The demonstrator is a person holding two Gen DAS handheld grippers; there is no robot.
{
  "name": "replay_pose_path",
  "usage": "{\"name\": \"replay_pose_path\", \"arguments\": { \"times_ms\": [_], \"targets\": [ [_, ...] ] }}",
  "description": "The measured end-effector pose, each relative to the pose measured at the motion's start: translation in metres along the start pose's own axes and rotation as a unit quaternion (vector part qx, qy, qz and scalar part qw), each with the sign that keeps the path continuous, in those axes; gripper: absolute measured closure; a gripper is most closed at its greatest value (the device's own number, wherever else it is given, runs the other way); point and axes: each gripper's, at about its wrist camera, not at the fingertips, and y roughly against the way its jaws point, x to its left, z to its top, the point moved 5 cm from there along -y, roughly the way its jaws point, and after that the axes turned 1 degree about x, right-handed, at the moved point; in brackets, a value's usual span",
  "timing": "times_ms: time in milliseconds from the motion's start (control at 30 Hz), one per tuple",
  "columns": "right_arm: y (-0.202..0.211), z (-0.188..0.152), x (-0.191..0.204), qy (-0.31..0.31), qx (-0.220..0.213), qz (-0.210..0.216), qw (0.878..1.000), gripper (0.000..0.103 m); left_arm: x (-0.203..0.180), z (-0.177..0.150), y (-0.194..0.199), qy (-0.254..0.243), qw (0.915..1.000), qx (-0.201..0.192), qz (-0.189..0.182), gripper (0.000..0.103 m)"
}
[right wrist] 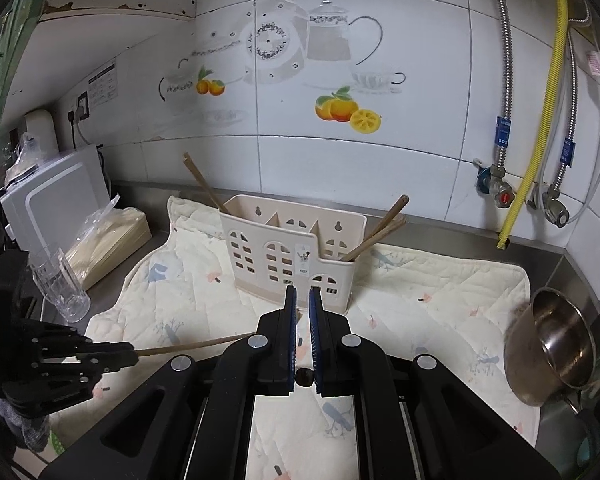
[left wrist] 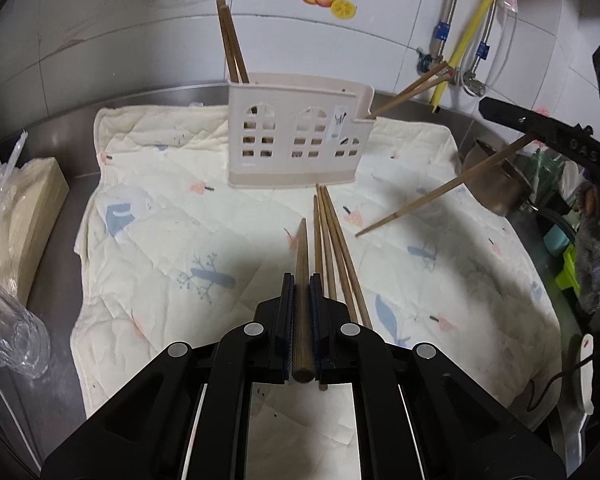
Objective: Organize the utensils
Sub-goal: 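Lift the left tool's chopstick toward the holder while the right tool lifts its own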
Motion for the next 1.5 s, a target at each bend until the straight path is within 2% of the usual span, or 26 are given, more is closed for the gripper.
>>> {"name": "replay_pose_path", "arguments": {
  "times_ms": [200,567,933,1200,1500],
  "targets": [
    [-0.009,0.002,-0.008,-0.013,-0.004,-0.005,1.000,0.096,-0.001,0.015,0.003,0.002,0.9999,-0.016,-0.002,0.097],
    [-0.018,-0.002,-0.015,-0.032,-0.003,0.020,0.999,0.096,-0.007,0.045,-0.003,-0.009,0.9996,-0.026,-0.001,0.097],
    [-0.024,-0.010,-0.010,-0.035,-0.017,0.041,0.998,0.097,-0.007,0.051,-0.004,-0.013,0.9995,-0.030,-0.003,0.097],
    [-0.018,-0.008,-0.011,-0.033,-0.020,0.044,0.998,0.097,-0.008,0.058,0.008,-0.018,0.9988,-0.045,-0.003,0.097],
    [-0.001,0.018,-0.008,-0.013,-0.027,0.050,0.998,0.097,-0.013,0.095,0.039,-0.023,0.9963,-0.080,-0.024,0.097]
  ]
}}
